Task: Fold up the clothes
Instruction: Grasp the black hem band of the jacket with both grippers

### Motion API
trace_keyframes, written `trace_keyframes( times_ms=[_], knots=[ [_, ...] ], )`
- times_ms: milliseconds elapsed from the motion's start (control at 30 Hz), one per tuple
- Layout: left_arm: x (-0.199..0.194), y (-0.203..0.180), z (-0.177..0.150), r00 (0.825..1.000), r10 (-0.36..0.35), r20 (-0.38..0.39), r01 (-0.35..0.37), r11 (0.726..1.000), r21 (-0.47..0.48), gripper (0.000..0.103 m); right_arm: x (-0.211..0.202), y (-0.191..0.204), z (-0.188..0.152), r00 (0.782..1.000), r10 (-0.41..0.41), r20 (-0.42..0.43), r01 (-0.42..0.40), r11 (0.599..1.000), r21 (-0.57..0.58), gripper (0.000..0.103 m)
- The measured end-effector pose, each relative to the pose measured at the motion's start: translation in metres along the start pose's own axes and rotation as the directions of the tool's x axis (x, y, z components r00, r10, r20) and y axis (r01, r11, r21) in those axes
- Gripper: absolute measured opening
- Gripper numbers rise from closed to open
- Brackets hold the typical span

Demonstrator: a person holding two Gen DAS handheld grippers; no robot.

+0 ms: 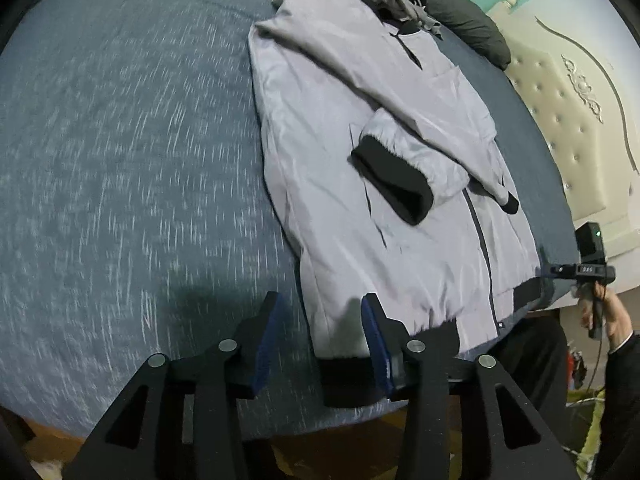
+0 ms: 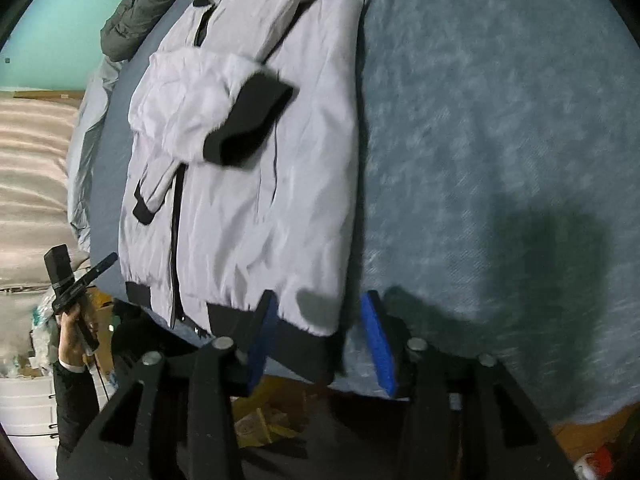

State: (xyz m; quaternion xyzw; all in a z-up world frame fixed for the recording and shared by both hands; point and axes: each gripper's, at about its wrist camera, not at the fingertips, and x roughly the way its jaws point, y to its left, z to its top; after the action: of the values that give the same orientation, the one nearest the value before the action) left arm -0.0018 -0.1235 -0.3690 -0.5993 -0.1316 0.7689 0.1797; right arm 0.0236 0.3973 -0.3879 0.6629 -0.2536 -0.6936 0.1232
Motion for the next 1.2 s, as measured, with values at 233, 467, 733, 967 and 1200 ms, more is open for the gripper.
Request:
trace_keyframes(
  times_ms=[233,467,733,967,1200],
  knots=[
    [0.011,0.004,-0.015,0.999,-0.024,-0.034,0.023,0.999,-0.032,0.046,0.019,-0.001,-0.013,0.999,0.052,-0.001,-0.051,0.998,0.023,0.053],
    [0.02,0.003,-0.026,0.996,-0.068,-0.057,0.066,0.997,-0.05,0.046,0.021,-0.002,-0.017,0.995,0.098,0.025,-0.099,0.994,0.039,0.053],
    [0.031,-0.006,-0.033,0.993,-0.085,-0.081,0.084,0.996,-0.017,0.032,0.023,-0.001,-0.024,0.991,0.131,0.027,-0.132,0.991,0.02,0.051],
    [0.01,-0.019,-0.033,0.992,-0.114,-0.044,0.116,0.993,0.031,0.012,0.017,0.007,-0.03,0.99,0.127,0.057,-0.126,0.992,-0.027,0.014],
    [-0.021,-0.029,-0.035,0.991,-0.133,0.009,0.132,0.989,0.066,0.01,-0.005,0.028,-0.035,0.98,0.164,0.108,-0.154,0.983,-0.097,0.008]
  ],
)
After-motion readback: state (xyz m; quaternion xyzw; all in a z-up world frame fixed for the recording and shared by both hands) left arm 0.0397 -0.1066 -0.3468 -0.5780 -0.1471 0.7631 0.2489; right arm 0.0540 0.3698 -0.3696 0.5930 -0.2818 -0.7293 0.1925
